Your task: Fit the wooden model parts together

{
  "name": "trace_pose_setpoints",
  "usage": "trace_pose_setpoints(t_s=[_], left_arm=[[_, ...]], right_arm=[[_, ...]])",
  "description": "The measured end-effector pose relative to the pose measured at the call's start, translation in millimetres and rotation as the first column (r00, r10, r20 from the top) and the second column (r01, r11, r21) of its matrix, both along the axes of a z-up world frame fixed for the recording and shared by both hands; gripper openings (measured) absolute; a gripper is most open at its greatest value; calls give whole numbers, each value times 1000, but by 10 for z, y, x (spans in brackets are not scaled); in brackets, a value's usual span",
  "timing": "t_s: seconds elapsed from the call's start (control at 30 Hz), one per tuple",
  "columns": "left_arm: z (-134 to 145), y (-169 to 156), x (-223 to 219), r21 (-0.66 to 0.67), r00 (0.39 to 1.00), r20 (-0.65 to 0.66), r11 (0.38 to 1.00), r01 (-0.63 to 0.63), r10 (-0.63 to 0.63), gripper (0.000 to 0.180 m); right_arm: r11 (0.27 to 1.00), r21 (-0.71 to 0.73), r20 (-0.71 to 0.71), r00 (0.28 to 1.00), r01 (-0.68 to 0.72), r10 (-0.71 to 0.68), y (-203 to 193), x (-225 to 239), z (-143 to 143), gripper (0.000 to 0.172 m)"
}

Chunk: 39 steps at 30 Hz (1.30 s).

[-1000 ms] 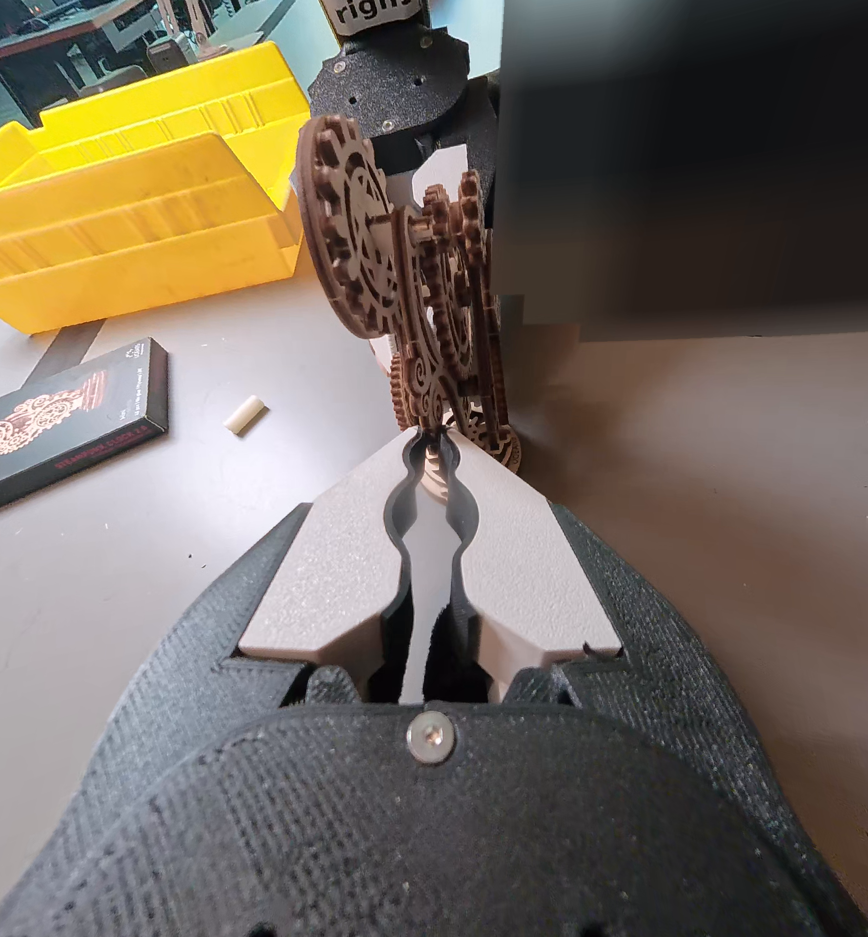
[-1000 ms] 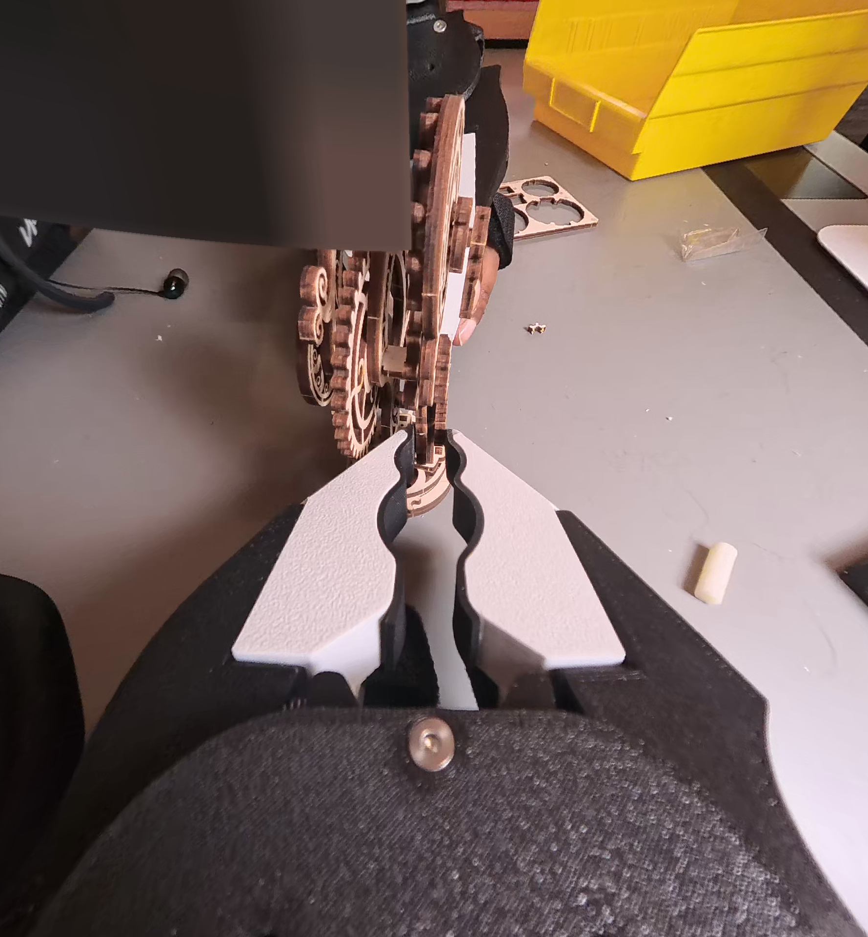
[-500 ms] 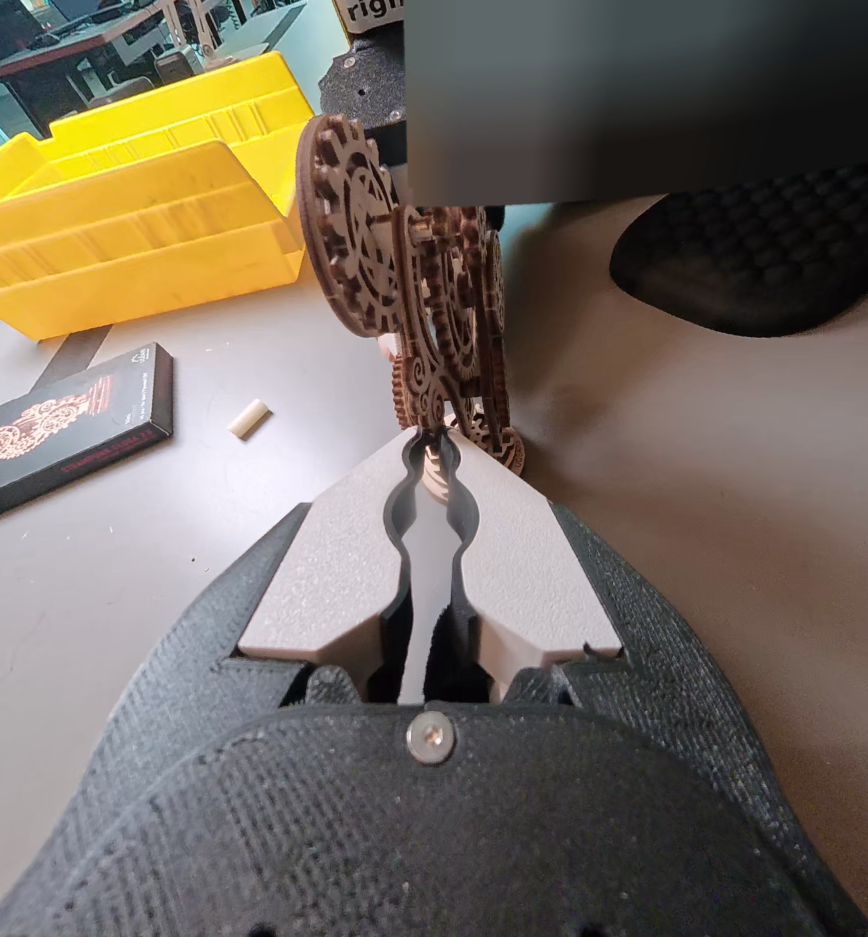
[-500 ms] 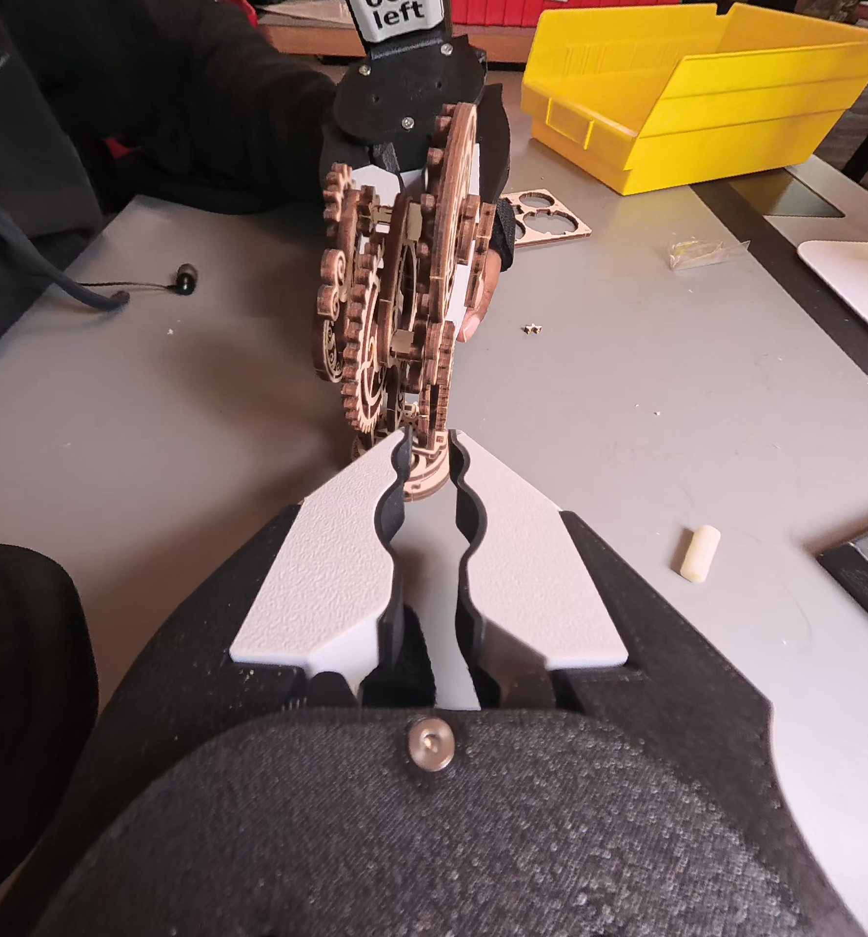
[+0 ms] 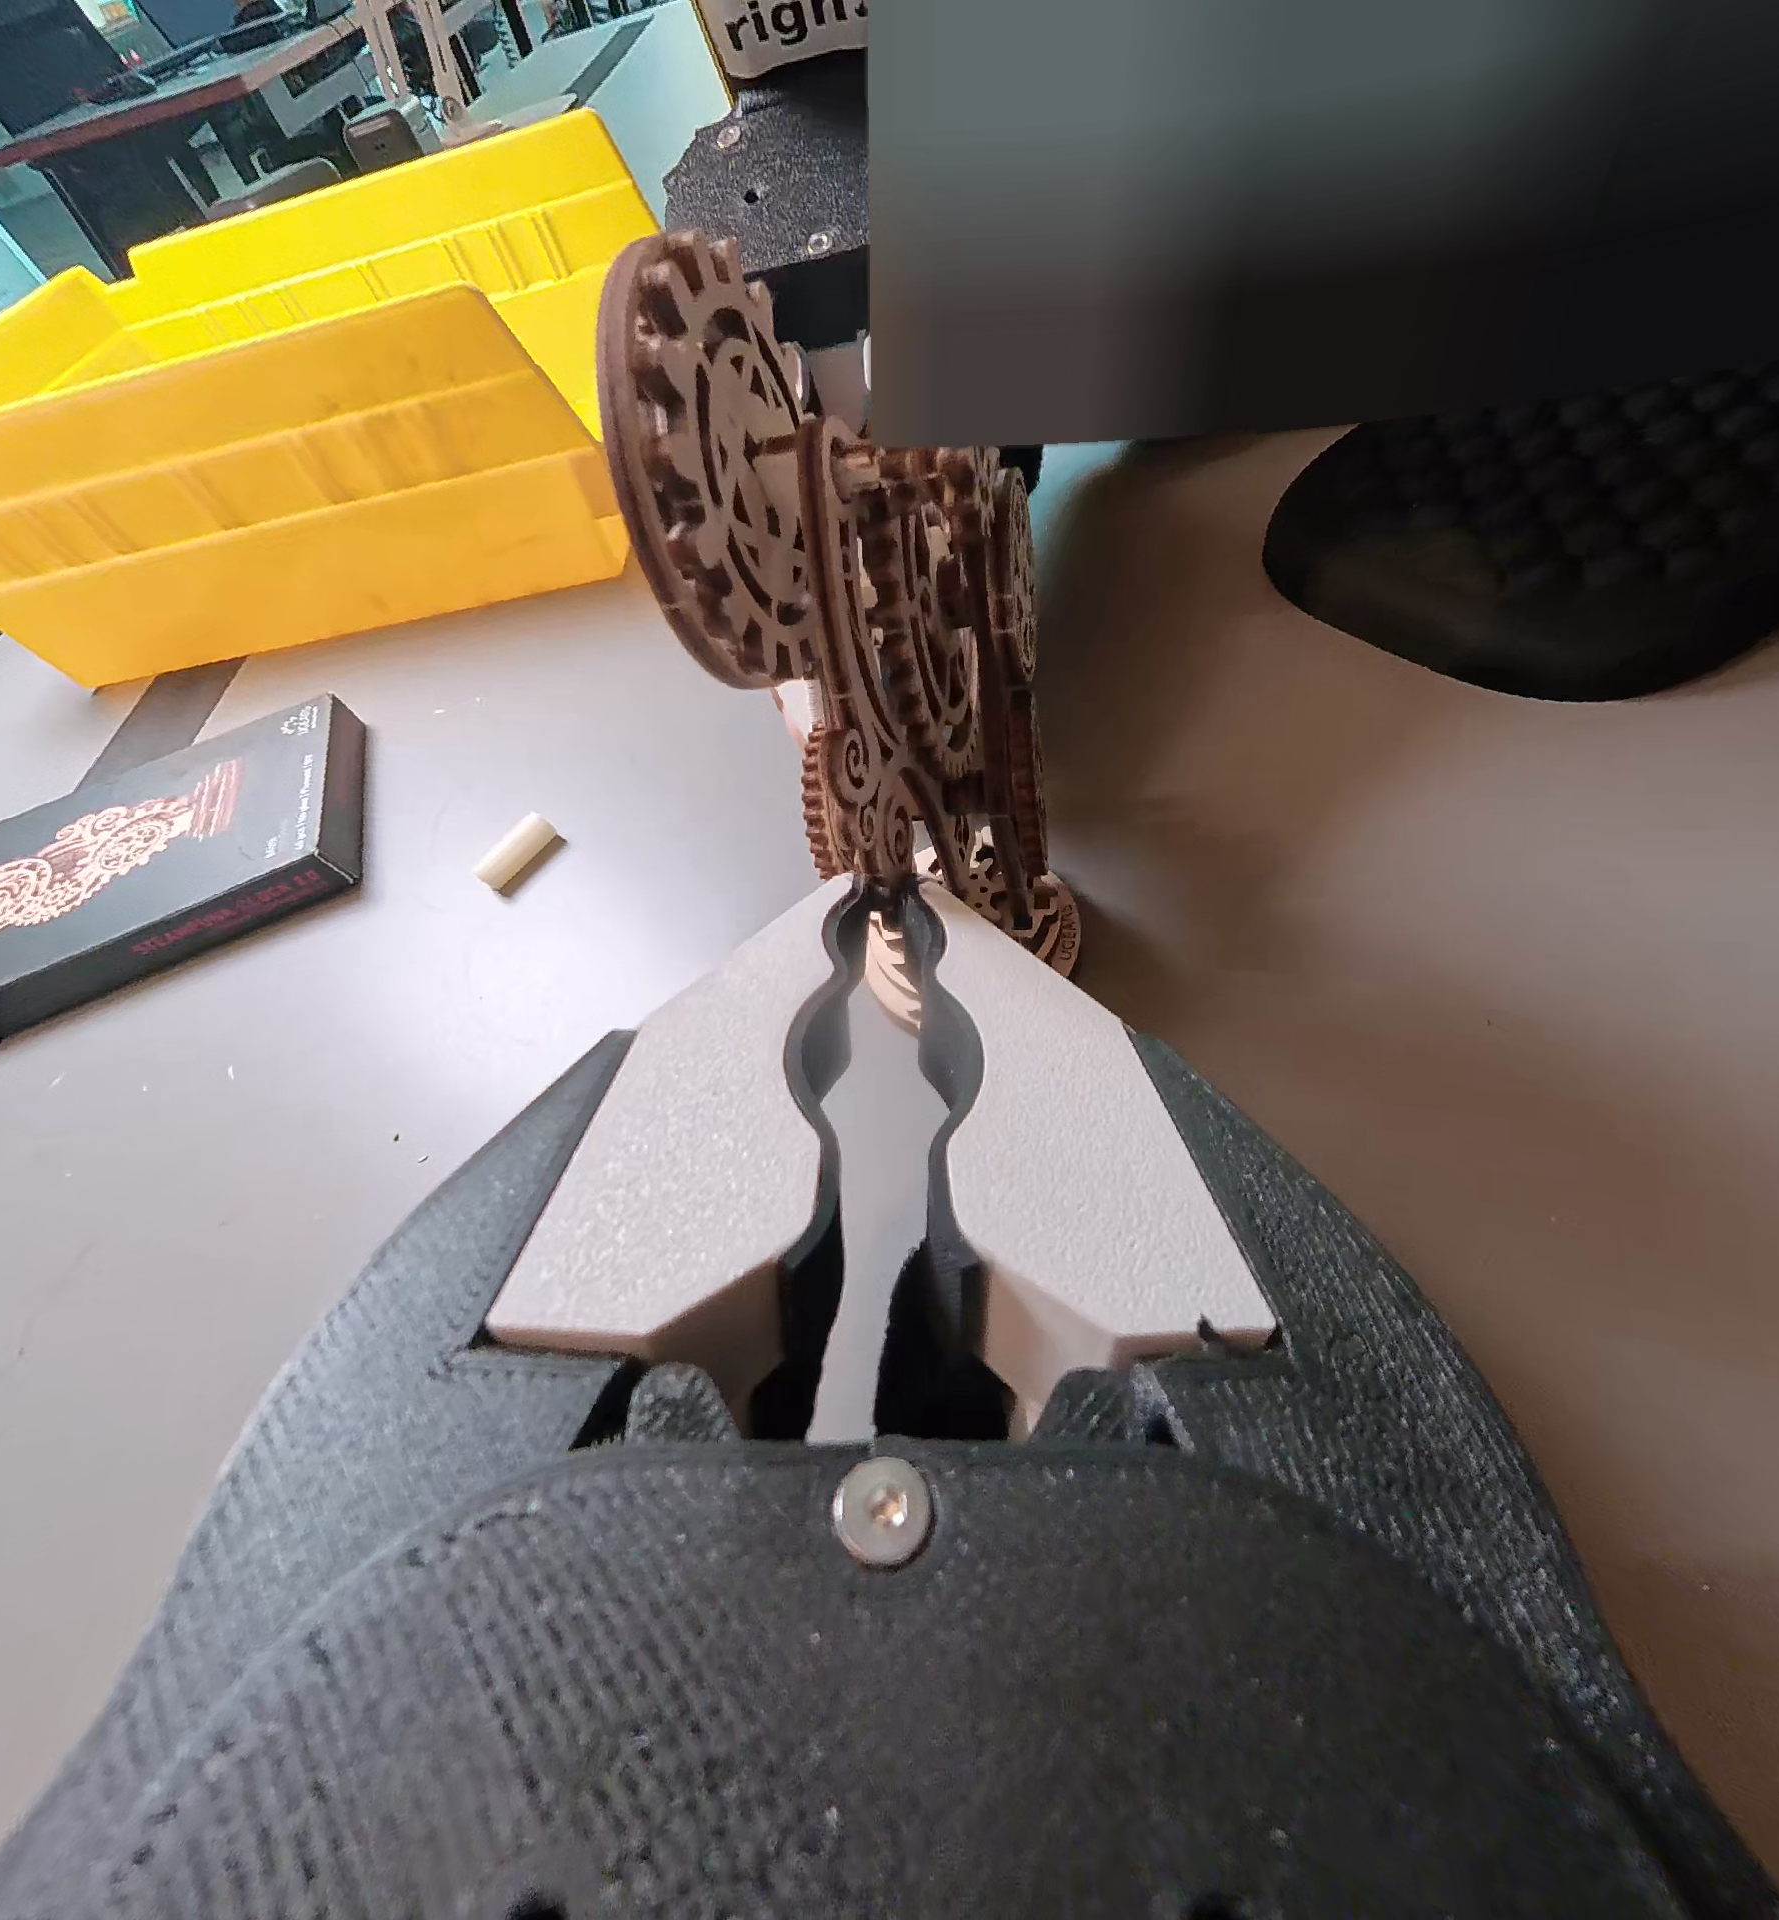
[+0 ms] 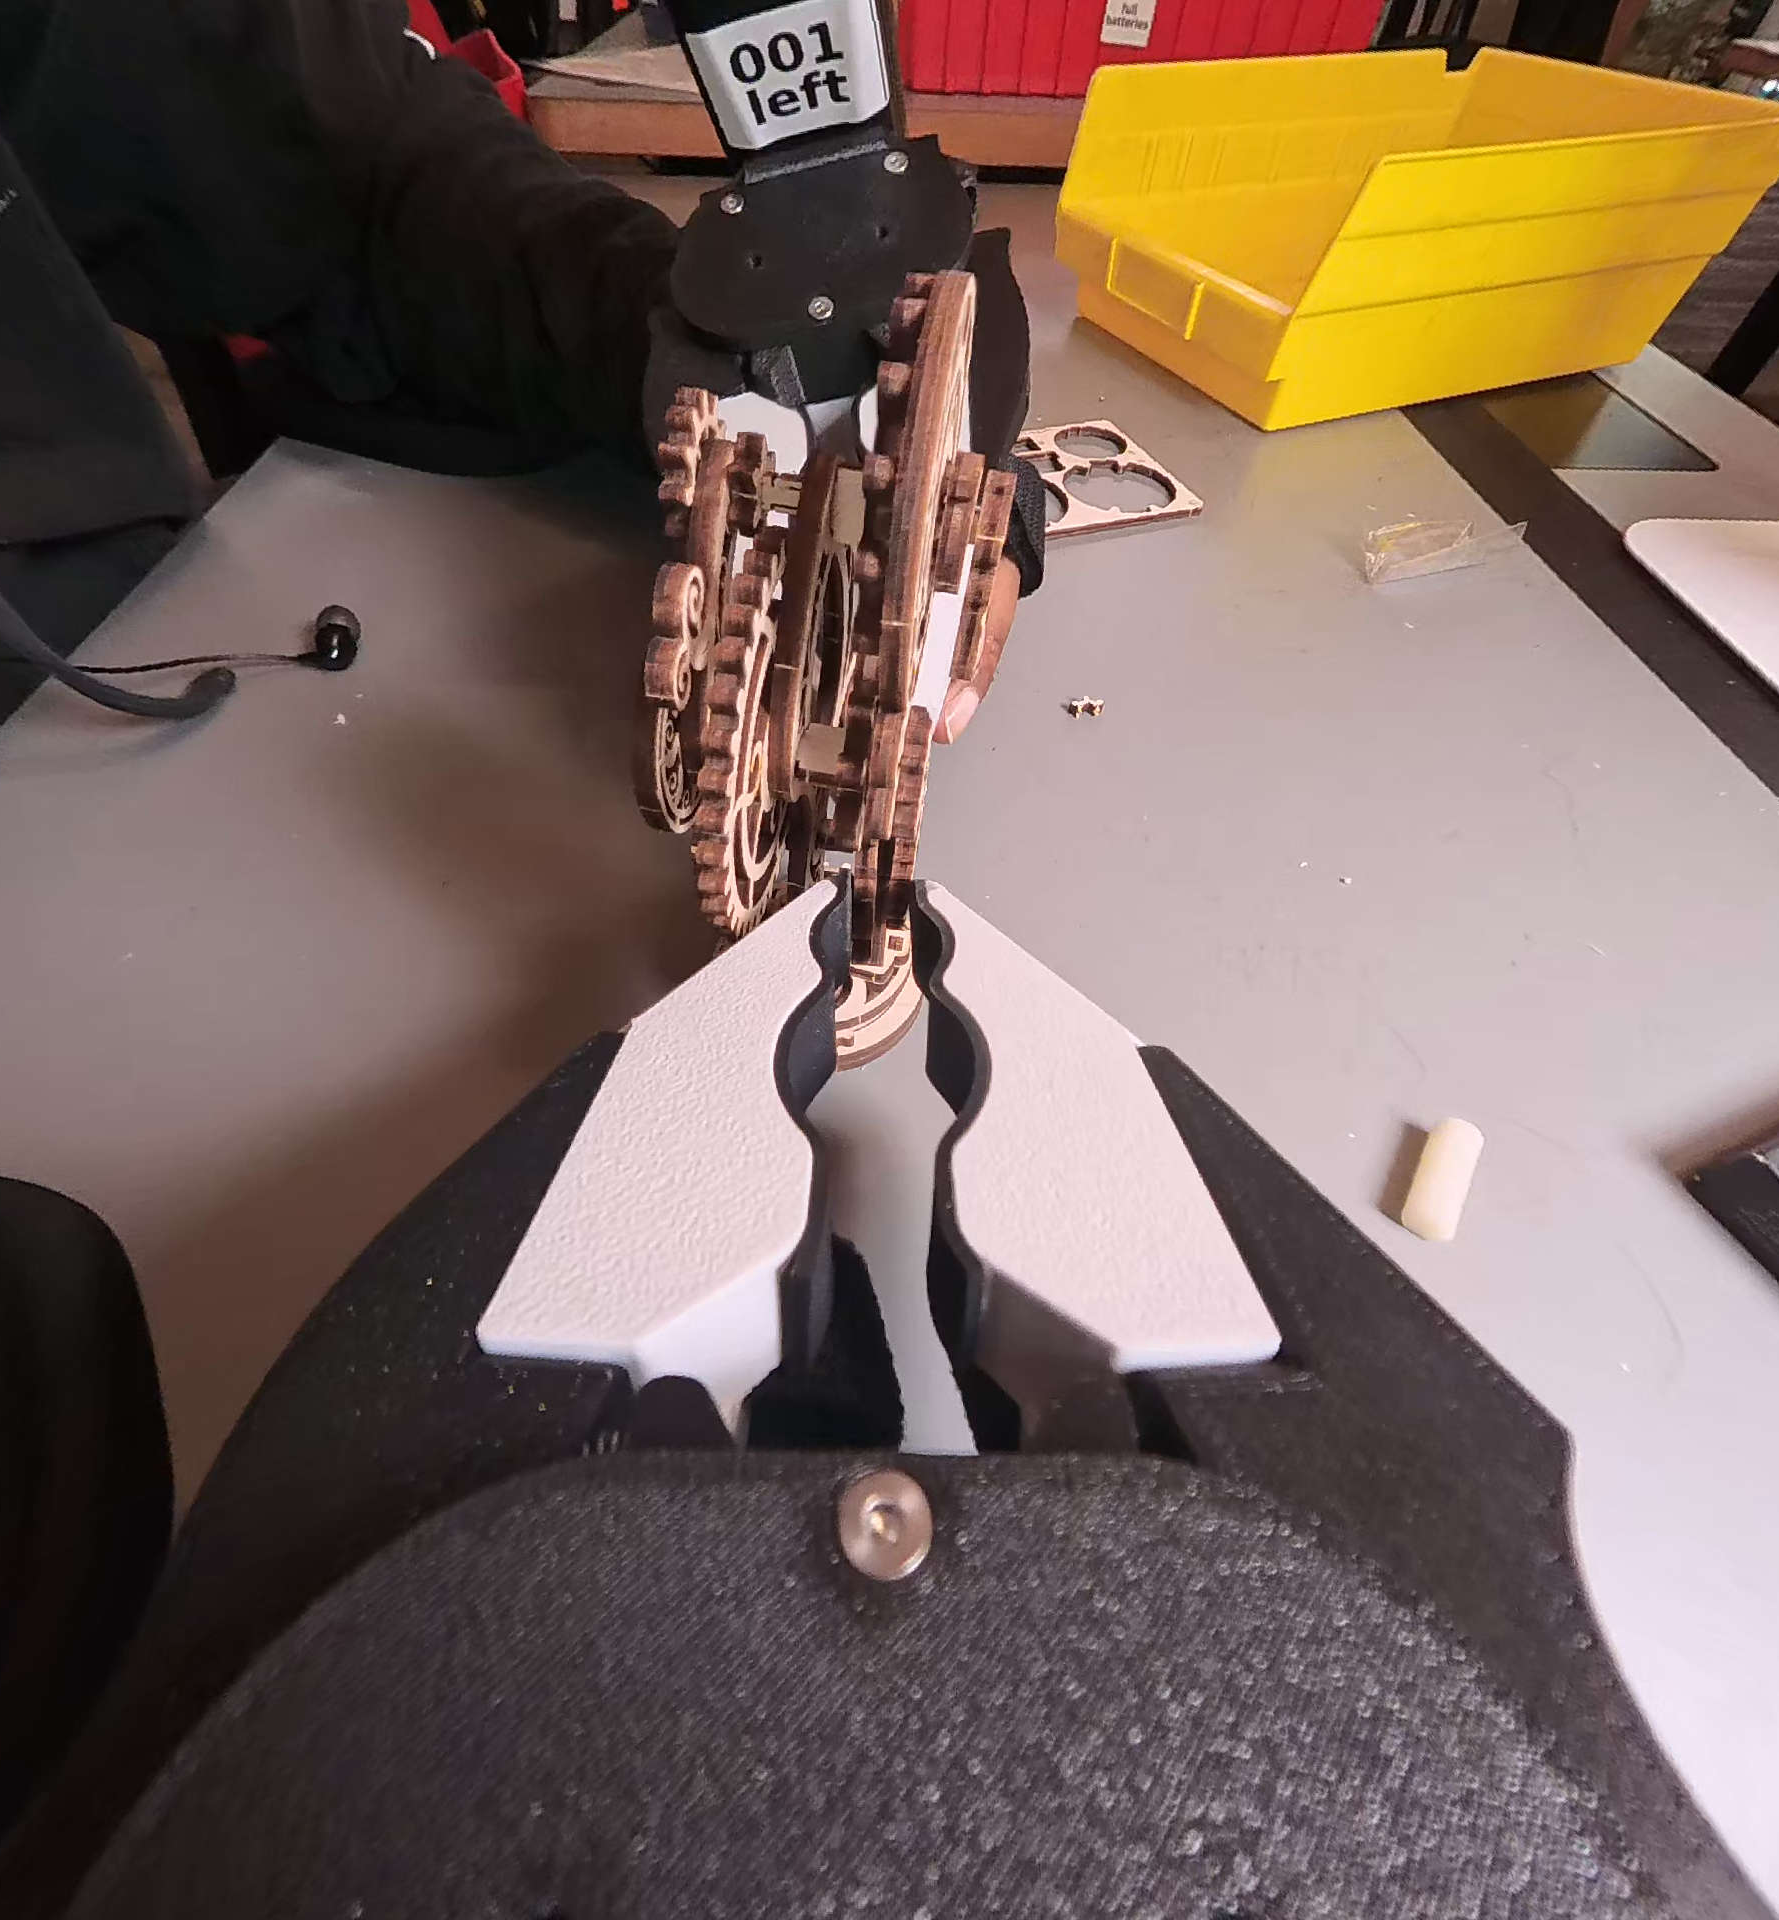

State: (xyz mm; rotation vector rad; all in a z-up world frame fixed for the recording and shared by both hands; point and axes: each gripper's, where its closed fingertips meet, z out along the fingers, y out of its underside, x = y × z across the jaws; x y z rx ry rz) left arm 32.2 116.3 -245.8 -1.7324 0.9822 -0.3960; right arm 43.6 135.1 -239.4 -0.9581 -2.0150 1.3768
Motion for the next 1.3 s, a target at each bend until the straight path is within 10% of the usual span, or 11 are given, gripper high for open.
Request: trace_pose_setpoints(t_s=[1.3], left_arm=[[-18,39,-19,8,998,3,998,-58,58,8]], right_arm=[[999,-1,19,999,-45,45,-33,-4,-27,10]])
